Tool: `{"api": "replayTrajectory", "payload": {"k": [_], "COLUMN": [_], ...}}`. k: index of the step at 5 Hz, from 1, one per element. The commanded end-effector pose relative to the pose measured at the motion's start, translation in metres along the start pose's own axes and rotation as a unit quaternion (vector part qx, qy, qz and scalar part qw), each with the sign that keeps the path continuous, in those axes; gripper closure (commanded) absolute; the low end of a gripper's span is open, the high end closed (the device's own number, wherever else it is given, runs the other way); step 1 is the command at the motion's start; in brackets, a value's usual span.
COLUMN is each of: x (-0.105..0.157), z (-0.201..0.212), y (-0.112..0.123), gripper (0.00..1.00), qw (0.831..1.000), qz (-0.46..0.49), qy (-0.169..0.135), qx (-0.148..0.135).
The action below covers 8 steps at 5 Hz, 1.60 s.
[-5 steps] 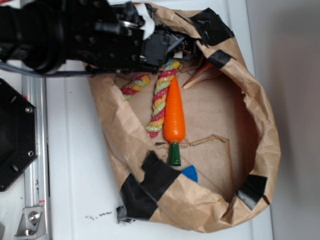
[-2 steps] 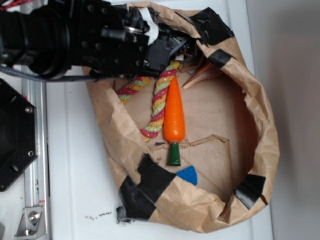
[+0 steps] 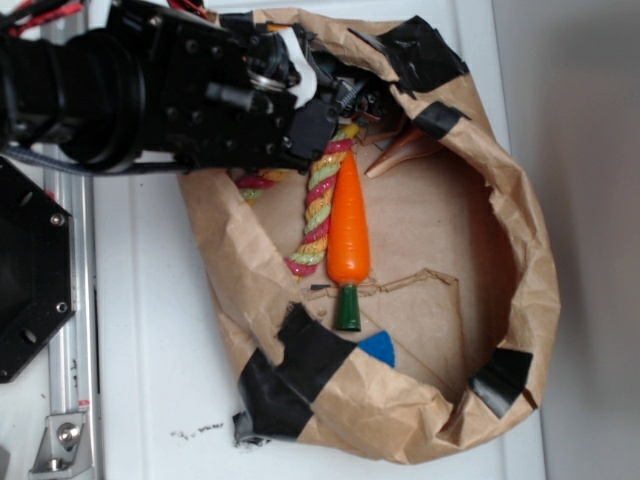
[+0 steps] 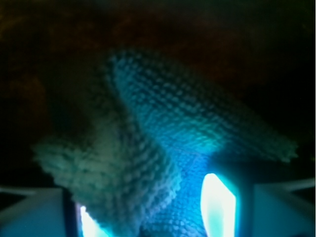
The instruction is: Grab the blue cloth.
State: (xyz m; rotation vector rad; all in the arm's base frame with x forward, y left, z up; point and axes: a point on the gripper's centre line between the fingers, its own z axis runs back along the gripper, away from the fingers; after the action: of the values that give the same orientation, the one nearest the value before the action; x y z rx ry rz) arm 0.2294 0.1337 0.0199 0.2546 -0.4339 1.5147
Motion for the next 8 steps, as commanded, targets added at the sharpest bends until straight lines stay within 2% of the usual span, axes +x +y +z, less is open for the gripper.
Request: {"api": "replayTrajectory", "payload": {"k": [1,3,4,5,6,7,8], "x": [0.003,0.002,0.012,0.019,0.018,0.010,0.008], "z": [0.000,0.010,0.019,0.038,0.079,0.125,0.132], "y": [0.012,0.011,0.008,0.001,-0.014,-0.027,-0.028], "gripper": [1.00,1.00,1.00,1.00,1.00,1.00,1.00], "qw": [0.999,0.999,0.999,0.995,0.982,0.961,0.945], "qz": [0.031,0.012,-0.003,-0.041,-0.119,-0.222,-0.272], "qy": [0.012,0.019,0.043,0.082,0.138,0.132,0.135], "qx": [-0.014,-0.026,-0.029,-0.027,-0.056,-0.103,-0.125]}}
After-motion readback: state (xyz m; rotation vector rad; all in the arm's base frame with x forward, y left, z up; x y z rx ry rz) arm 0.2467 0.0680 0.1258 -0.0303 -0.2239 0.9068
